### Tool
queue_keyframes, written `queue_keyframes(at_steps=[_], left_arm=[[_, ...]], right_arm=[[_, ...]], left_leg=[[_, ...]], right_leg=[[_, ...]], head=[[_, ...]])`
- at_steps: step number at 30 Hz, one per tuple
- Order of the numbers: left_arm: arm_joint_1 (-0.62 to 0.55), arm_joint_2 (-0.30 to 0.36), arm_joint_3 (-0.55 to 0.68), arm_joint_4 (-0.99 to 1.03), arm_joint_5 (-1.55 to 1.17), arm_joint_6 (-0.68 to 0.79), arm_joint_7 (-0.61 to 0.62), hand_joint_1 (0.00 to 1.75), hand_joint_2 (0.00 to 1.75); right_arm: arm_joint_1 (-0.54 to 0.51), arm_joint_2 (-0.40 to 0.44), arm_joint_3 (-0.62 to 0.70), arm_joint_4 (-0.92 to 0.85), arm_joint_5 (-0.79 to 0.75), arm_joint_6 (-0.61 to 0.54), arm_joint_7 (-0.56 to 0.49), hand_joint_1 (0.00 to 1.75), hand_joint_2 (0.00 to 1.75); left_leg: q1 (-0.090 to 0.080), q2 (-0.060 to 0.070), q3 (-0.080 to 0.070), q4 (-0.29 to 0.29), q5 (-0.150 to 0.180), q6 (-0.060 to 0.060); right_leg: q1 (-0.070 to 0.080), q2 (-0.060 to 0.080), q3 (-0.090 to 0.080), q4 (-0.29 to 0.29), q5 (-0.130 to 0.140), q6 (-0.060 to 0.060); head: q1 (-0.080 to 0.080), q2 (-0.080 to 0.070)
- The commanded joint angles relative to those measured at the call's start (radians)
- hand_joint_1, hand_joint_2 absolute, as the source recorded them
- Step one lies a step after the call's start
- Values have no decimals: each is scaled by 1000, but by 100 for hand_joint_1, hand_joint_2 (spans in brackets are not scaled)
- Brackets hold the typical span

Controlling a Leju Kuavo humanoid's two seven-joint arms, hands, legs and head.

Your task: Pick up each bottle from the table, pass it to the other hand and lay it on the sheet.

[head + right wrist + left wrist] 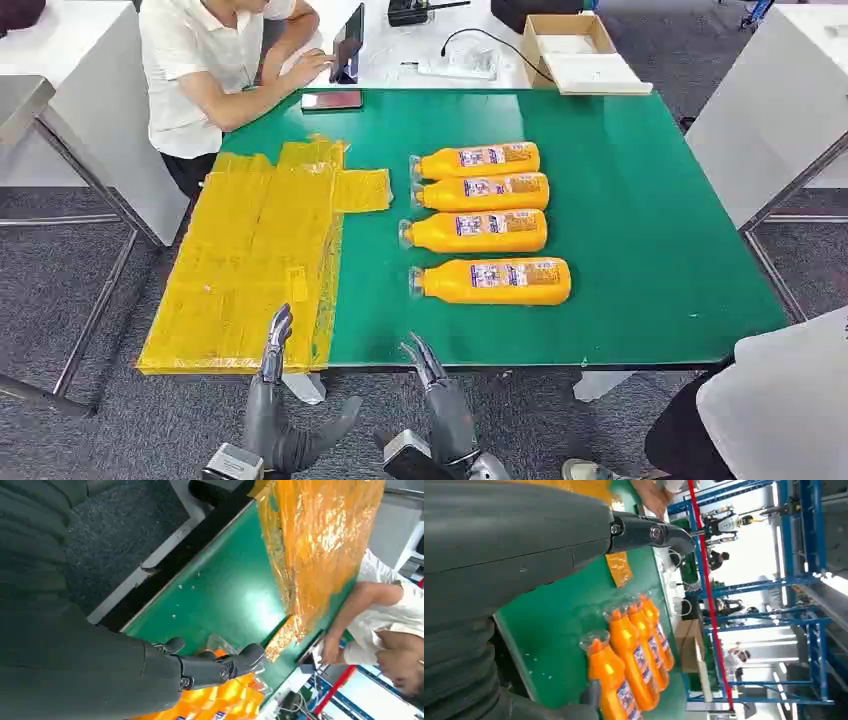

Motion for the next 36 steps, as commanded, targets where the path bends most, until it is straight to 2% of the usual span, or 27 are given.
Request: queue_keyframes(at_steps=[1,8,11,15,20,22,24,27,29,34,36], left_arm=[[-38,6,-10,52,-6,25,-11,0,175],[-48,-15,15,92,6,80,36,0,175],[-41,-37,29,53,102,52,-8,0,175],[-36,-1,-16,23,73,77,-15,0,175],[-39,11,-49,30,59,101,-33,0,175],[-54,15,-66,44,57,104,-34,0,175],[-92,1,-80,87,45,94,-40,0,175],[-131,0,-104,129,57,55,-54,0,175],[-135,-2,-104,145,73,47,-63,0,175],[-133,2,-110,141,78,37,-70,0,175],[-139,1,-118,152,81,29,-82,0,175]], right_arm=[[24,18,-47,-36,-58,-62,-75,0,175],[45,29,-124,-82,-75,-87,-96,0,175],[49,22,-139,-100,-60,-108,-104,0,175],[54,1,-229,-134,-17,-124,-77,0,175],[64,-16,-318,-143,51,-114,-56,0,175],[42,-53,-348,-121,135,-91,-11,0,175],[-28,-108,-389,-46,199,-74,7,0,175],[-123,-163,-466,39,221,-12,3,0,175],[-163,-172,-509,75,223,22,-2,0,175],[-170,-171,-512,83,262,10,15,0,175],[-233,-201,-516,159,313,3,39,0,175]], left_leg=[[0,0,3,-1,-1,-1],[0,0,5,-1,-2,-2],[0,0,4,-1,-1,-1],[0,0,3,0,-2,-1],[0,-1,4,-1,-1,-1],[0,-1,2,-1,0,-1],[-1,-1,3,-1,0,-1],[-1,-1,5,-2,0,0],[-2,0,3,-2,1,0],[-3,0,4,-2,1,1],[-3,1,4,-1,1,1]], right_leg=[[0,-1,3,-1,-1,-1],[1,-2,5,0,-2,-2],[0,-2,4,0,-2,-1],[1,-1,4,0,-2,-2],[0,-3,5,-1,-2,-1],[0,-2,2,-1,-1,-1],[0,-2,3,-1,-1,-1],[0,-2,6,-3,0,-1],[-1,0,3,-2,1,0],[-2,-1,4,-2,1,0],[-2,0,4,-2,2,0]], head=[[0,0],[0,0],[0,0],[0,0],[0,0],[0,0],[0,0],[0,0],[0,0],[0,0],[0,0]])
